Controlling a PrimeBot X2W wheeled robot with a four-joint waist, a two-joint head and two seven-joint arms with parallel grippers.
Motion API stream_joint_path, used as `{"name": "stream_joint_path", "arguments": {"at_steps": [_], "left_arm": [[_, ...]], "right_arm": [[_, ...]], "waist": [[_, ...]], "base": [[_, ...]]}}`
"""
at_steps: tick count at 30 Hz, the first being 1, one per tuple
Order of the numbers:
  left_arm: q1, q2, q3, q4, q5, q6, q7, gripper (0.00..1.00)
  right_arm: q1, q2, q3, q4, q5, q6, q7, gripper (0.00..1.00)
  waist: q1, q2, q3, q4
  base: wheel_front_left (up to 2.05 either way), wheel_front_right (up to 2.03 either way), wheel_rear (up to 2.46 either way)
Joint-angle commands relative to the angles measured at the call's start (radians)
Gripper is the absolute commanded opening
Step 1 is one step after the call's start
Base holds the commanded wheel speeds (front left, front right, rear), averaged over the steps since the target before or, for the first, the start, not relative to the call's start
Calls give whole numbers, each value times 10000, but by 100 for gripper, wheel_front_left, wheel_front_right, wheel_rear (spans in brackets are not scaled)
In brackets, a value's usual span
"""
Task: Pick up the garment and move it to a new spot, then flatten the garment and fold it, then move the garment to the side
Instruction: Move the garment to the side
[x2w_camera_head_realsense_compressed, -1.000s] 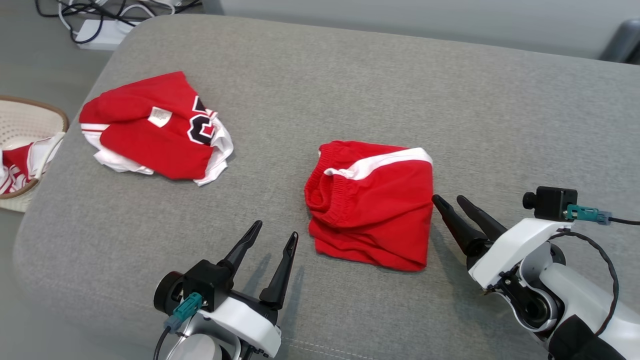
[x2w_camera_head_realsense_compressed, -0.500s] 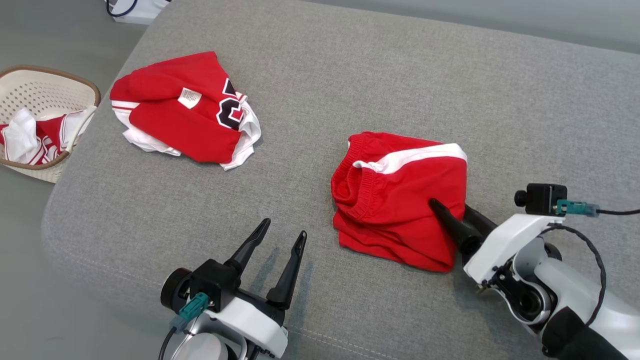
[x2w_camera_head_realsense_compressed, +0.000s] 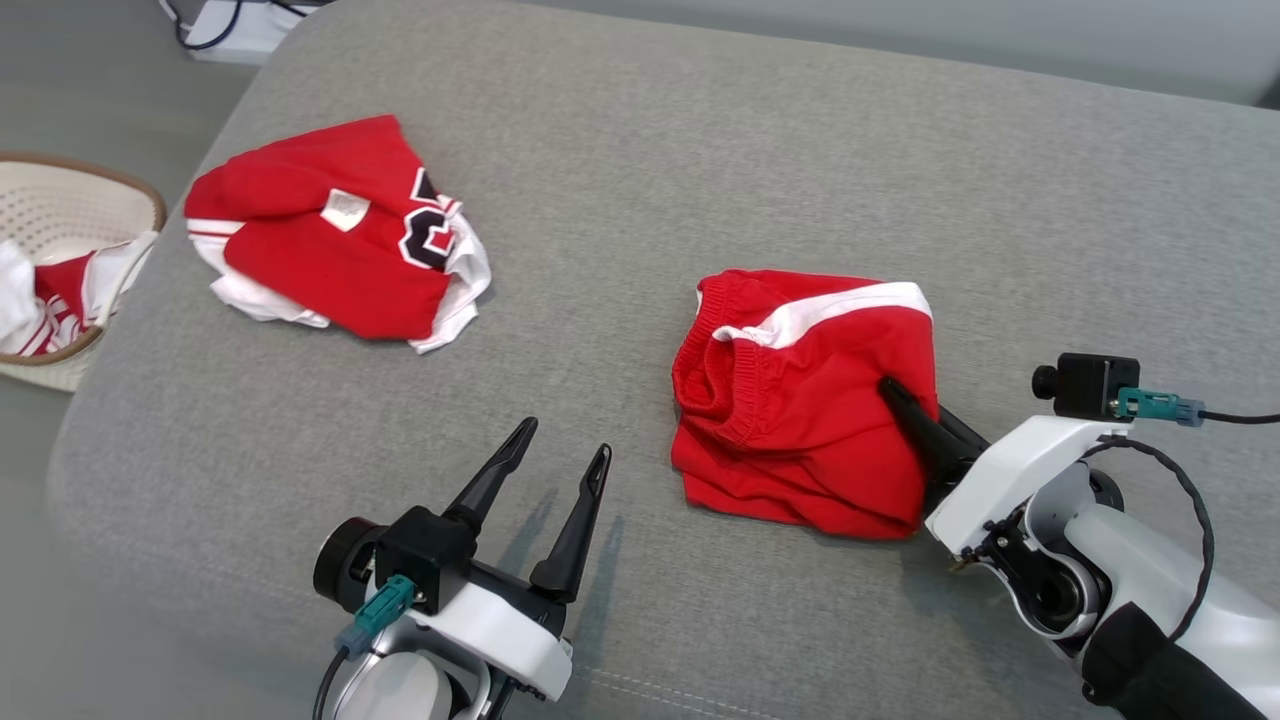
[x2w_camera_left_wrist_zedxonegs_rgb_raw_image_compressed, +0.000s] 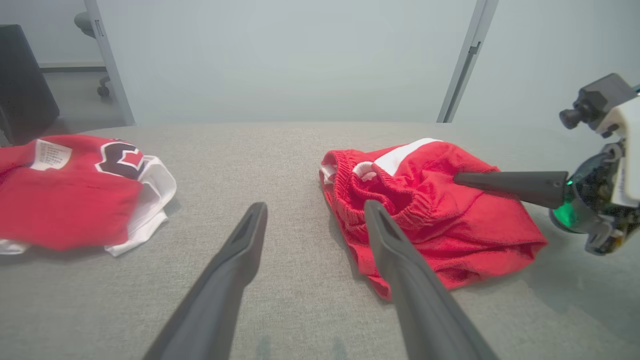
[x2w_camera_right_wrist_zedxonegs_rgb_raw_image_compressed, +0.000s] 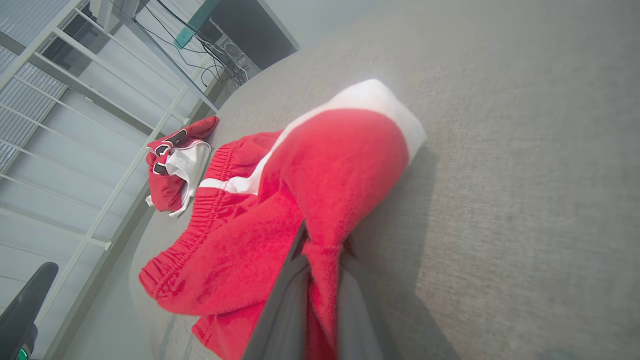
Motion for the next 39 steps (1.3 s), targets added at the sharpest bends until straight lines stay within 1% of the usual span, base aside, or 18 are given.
{"name": "stream_joint_path", "arguments": {"at_steps": [1, 10, 11, 19, 25, 26, 32, 35, 39], "left_arm": [[-193, 59, 366, -253, 92, -37, -103, 100], [-210, 72, 459, -193, 219, -57, -103, 100], [-228, 86, 440, -192, 238, -61, -103, 100], [-258, 197, 490, -249, 260, -68, -103, 100], [-256, 287, 550, -274, 249, -70, -103, 100], [-256, 287, 550, -274, 249, -70, -103, 100], [-311, 337, 542, -263, 212, -71, -103, 100], [-392, 381, 466, -303, 236, -71, -103, 100], [-576, 480, 399, -378, 246, -72, -103, 100]], "right_arm": [[207, -84, 33, -129, 95, 46, -208, 0], [214, -68, 333, 31, 3, 46, -375, 0], [216, -48, 374, 93, -7, 46, -414, 0], [393, -78, 503, 178, 54, 46, -545, 0], [487, -127, 510, 166, 180, 46, -618, 0], [487, -127, 510, 166, 180, 46, -618, 0], [413, -206, 565, 222, 128, 46, -675, 0], [128, -417, 846, 509, -308, 46, -599, 0], [-513, -712, 804, 1086, -597, 46, -581, 0]], "waist": [[0, 0, -102, -216], [0, 0, -344, -1618], [0, 0, -389, -1952], [0, 0, -529, -3311], [0, 0, -453, -4203], [0, 0, -453, -4203], [0, 0, -209, -4836], [0, 0, -2, -4971], [0, 0, 367, -4998]], "base": [[0, 0, 0], [0, 0, 0], [0, 0, 0], [0, 0, 0], [0, 0, 0], [0, 0, 0], [0, 0, 0], [0, 0, 0], [0, 0, 0]]}}
